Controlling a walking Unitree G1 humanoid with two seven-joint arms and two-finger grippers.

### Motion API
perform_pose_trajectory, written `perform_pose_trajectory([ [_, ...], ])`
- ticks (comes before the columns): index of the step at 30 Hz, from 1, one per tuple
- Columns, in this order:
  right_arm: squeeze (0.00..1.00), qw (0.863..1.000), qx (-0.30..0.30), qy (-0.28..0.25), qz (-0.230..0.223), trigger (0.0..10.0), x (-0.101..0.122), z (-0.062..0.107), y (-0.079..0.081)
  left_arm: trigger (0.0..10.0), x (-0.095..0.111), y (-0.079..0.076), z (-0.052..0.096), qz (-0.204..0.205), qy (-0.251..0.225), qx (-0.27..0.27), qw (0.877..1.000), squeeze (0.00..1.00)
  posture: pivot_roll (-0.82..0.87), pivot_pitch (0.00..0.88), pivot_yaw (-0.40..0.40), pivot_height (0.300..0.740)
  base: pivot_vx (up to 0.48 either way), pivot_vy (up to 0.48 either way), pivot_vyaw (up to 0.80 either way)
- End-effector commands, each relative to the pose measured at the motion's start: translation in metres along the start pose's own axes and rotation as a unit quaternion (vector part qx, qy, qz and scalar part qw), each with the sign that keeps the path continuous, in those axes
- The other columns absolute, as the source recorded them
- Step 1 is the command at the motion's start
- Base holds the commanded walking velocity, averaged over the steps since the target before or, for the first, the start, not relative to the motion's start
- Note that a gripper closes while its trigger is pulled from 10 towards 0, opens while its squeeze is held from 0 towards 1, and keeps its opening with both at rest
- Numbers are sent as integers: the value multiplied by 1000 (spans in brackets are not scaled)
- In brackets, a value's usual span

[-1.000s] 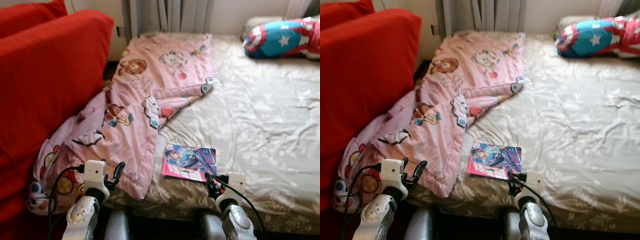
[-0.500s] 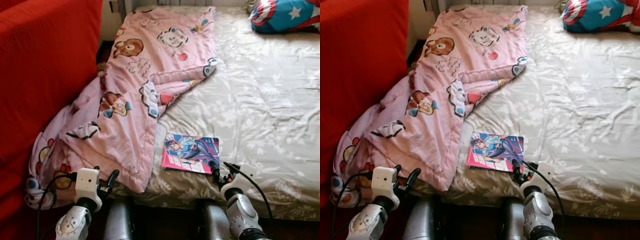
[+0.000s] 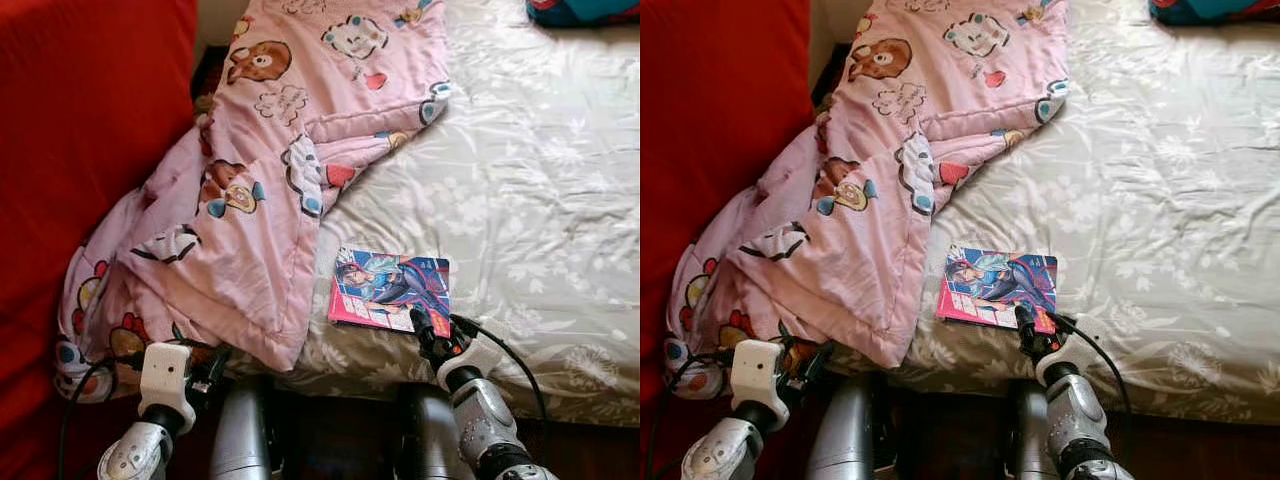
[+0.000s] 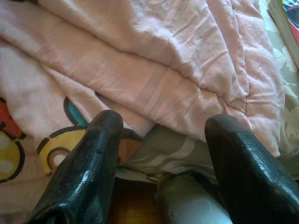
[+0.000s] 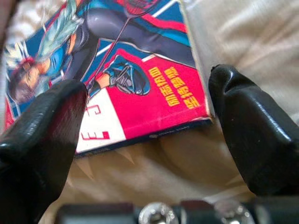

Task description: Clean up the room

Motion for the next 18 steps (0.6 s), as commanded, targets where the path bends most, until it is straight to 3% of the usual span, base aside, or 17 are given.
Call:
perform_pose_trajectory([
  [1, 0, 997, -15, 25, -69, 10000, -17, 11, -13, 10000, -4, 2, 7, -6, 17, -1, 1000, 0, 169, 301, 51, 581, 0, 0, 0],
  [9, 0, 983, -3, 35, -180, 10000, -23, 20, -22, 10000, -2, 1, 14, -9, 18, -2, 1000, 0, 201, 311, 54, 581, 0, 0, 0],
  [12, 0, 974, 7, 31, -222, 10000, -23, 18, -19, 10000, 0, 2, 17, -11, 19, 1, 1000, 0, 215, 317, 52, 581, 0, 0, 0],
  [18, 0, 965, 27, 44, -256, 10000, -26, 12, -7, 10000, 3, 3, 22, -13, 20, 6, 1000, 0, 240, 325, 48, 581, 0, 0, 0],
])
Point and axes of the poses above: a point about 5 cm out from each wrist's last joint towards the gripper, its own z axis pointing back from the gripper into the wrist, its own x axis along the axis of the wrist's last joint, y = z × x, the point moved 1 cm from there along -z, pointing out of the wrist towards the gripper, and after that the axes turned 9 degrees about -z, right-handed, at the moved point
